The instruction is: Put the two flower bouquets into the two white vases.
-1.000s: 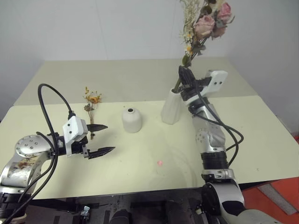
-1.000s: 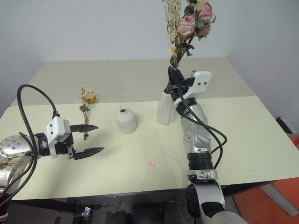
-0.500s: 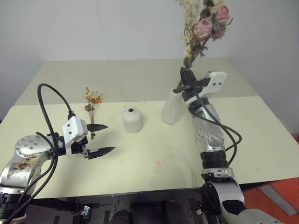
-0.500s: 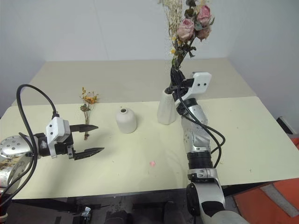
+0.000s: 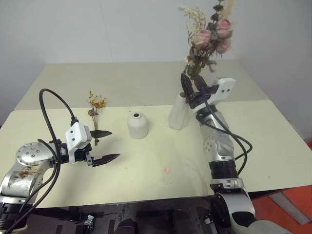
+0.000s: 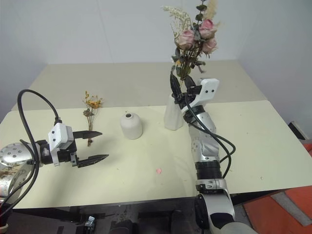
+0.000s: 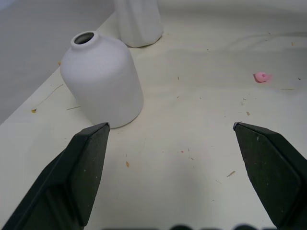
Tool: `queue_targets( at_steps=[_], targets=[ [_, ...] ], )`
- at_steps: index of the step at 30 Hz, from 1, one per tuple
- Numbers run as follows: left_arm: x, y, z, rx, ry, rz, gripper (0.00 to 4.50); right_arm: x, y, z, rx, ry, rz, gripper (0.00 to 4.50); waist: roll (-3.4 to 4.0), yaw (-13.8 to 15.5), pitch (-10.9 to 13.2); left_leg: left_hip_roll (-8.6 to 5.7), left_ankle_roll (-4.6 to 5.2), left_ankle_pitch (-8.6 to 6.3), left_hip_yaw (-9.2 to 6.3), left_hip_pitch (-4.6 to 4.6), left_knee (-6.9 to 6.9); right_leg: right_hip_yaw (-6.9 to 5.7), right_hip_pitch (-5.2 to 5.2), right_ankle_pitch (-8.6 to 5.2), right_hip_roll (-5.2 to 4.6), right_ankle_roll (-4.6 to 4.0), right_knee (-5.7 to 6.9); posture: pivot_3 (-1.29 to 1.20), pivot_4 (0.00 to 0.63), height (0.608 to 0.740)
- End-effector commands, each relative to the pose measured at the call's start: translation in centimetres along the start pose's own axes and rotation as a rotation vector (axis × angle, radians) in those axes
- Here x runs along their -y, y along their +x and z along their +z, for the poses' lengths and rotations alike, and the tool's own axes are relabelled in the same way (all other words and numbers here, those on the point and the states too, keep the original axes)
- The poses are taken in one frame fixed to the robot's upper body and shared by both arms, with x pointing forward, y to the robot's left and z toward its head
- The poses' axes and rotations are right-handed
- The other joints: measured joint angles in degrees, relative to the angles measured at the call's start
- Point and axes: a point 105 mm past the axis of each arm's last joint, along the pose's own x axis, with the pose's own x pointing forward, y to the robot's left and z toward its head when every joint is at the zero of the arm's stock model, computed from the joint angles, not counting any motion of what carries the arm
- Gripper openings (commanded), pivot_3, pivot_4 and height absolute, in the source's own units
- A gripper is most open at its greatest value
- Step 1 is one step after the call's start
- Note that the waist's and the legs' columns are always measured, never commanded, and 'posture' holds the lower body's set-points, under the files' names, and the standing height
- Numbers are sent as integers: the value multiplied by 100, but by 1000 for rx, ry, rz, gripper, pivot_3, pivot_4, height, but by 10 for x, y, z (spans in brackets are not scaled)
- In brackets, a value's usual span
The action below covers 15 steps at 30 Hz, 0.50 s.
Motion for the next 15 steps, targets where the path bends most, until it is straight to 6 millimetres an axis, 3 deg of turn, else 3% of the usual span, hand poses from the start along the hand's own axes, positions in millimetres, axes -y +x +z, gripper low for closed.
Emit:
queue_targets(
  at_steps=[1,7,11,15],
  targets=[
    [-9,-6,4,22,-15,102,4500,-10,-5,16,20,-46,81,4454,0,2,0,0,0,0,0,0,0,0,0,0,0,0,0,0,150,740],
    [-42,-13,-20,-133,-88,461,4500,-12,-33,18,-48,-45,171,4485,-1,55,-1,-1,0,0,-5,-1,1,-3,2,0,-1,0,-1,0,150,740],
    [-58,-11,-32,-261,-141,619,4500,-4,-39,16,-109,-107,141,4485,-3,103,-2,-4,0,0,-6,1,8,-3,4,0,-1,1,-1,0,150,740],
    [-78,-7,-21,-246,-297,714,4500,18,-44,21,-223,-188,112,4485,-6,160,-3,-6,-4,2,-7,5,8,-3,4,0,0,0,-1,0,150,740]
  ],
)
